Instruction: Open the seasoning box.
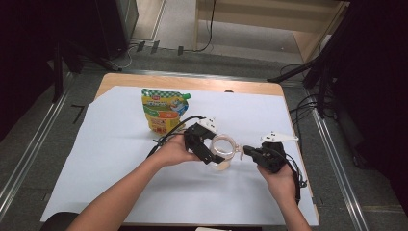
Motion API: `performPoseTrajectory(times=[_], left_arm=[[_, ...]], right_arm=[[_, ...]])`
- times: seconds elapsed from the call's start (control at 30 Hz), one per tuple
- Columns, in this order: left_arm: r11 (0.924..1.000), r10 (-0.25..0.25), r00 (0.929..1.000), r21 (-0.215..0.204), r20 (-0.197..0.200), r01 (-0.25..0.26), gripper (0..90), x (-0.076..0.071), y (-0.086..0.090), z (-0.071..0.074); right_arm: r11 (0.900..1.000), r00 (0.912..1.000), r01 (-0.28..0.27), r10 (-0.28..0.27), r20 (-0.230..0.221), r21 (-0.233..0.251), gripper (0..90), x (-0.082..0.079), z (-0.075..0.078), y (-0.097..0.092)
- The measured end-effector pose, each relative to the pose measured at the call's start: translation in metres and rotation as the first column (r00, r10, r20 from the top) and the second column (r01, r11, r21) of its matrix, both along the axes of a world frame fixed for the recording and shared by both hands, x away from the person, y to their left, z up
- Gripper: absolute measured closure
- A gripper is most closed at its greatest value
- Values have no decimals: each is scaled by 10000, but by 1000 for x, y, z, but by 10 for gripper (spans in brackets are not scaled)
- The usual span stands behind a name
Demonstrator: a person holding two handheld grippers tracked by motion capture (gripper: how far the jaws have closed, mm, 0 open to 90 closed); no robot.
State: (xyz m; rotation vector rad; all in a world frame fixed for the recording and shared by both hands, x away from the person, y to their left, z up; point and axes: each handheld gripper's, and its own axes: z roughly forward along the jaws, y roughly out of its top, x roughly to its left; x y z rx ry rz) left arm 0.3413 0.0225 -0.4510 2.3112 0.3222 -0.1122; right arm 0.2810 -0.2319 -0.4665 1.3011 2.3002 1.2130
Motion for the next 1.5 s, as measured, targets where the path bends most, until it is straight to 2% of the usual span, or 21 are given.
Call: performPoseTrajectory(times=[0.1,0.2,0.23,0.27,0.4,0.43,0.57,0.8,1.03,1.5], left_arm=[[10000,6,10000,1,13,-6,111,0,0,0],[10000,33,9992,-62,404,-30,116,-3,0,2],[10000,33,9992,-62,404,-30,120,-3,0,2],[9998,40,9986,-204,520,-29,122,-4,0,5],[9999,-3,9987,-122,517,9,125,-4,0,6],[10000,-13,9982,-19,597,14,125,-4,0,7],[10000,-30,9973,-42,733,33,129,-5,-1,8],[9999,-5,9974,158,716,-7,130,-5,-2,11],[9999,37,9968,90,794,-44,130,-7,-3,13],[9997,25,9960,252,896,-47,131,-8,-4,16]], right_arm=[[10000,10000,5,-5,-12,-3,900,0,0,0],[10000,10000,19,-19,-21,1,900,-1,0,0],[10000,10000,19,-19,-21,1,900,-1,0,0],[10000,10000,10,-10,-13,-17,900,0,0,0],[10000,10000,3,-3,0,-10,900,0,0,0],[10000,10000,3,-3,16,-37,900,0,0,0],[10000,10000,11,-11,15,-39,900,-1,0,0],[10000,10000,41,-41,3,-45,900,0,0,1],[10000,10000,46,-46,-5,-35,900,0,0,1],[10000,10000,52,-52,3,-56,900,0,0,1]])
